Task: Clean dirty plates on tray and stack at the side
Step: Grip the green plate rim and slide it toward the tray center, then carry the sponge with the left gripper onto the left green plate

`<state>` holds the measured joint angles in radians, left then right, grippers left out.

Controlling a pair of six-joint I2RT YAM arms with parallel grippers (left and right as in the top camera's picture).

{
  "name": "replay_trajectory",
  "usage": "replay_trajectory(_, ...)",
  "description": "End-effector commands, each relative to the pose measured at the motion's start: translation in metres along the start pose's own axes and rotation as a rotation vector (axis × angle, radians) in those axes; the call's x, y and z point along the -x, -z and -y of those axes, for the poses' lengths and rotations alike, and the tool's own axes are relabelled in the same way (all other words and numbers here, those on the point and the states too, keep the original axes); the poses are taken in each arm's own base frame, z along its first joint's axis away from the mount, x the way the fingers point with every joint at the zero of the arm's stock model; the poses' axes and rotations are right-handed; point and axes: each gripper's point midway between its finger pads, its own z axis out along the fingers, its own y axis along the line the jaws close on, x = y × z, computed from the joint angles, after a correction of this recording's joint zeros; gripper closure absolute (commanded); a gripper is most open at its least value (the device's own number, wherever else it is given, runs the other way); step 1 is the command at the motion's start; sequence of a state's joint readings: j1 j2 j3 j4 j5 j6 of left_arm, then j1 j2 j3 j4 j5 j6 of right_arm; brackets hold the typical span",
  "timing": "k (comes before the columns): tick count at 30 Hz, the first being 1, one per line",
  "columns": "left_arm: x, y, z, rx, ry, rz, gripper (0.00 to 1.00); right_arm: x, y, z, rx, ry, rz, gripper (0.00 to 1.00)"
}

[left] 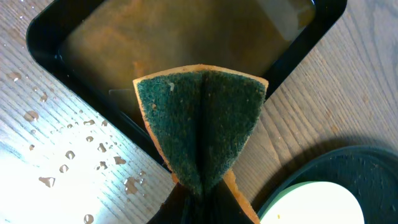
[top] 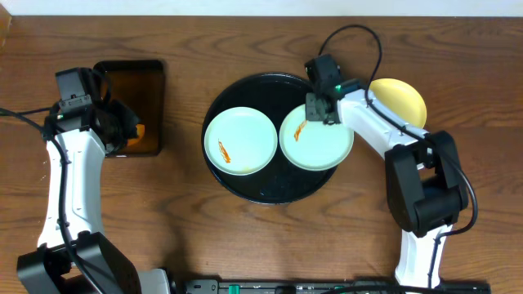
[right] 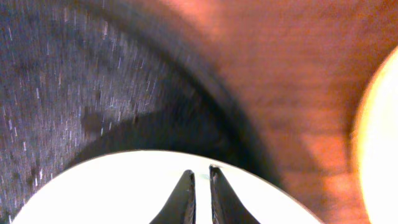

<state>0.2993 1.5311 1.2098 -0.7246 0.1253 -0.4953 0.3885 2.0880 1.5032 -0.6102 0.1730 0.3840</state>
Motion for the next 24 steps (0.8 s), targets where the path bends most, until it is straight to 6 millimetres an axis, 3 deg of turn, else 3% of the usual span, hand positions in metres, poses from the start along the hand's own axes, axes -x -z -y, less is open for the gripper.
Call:
replay_trajectory(1,0.000,-0.003,-0.002,0.007,-0.013,-0.005,0.91,0.044,0.025,0.015,-0.030,-0.010,0.061,0.84)
replay_trajectory(3,0.000,-0.005,-0.002,0.011,-0.013,-0.011,0.91,0.051,0.043,0.002,0.047,0.032,0.033,0.78)
replay_trajectory(5,-0.001,-0.008,-0.003,0.013,-0.013,-0.016,0.91,0.051,0.062,-0.022,0.170,0.086,-0.005,0.60)
replay_trajectory(7,-0.001,-0.010,-0.003,0.017,-0.012,-0.022,0.92,0.043,0.079,-0.051,0.314,0.157,-0.045,0.41)
replay_trajectory(10,-0.005,-0.011,0.003,-0.018,-0.041,-0.043,0.92,0.025,0.092,-0.089,0.458,0.249,-0.081,0.23)
replay_trajectory(16,-0.025,-0.001,0.051,-0.314,-0.202,-0.147,0.92,-0.002,0.078,-0.142,0.484,0.464,-0.057,0.11)
replay_trajectory(20,-0.044,0.008,0.068,-0.428,-0.247,-0.225,0.92,0.000,0.047,-0.145,0.317,0.521,0.000,0.02)
replay_trajectory(24,-0.064,0.011,0.074,-0.440,-0.311,-0.281,0.93,-0.015,0.013,-0.147,0.282,0.558,-0.039,0.01)
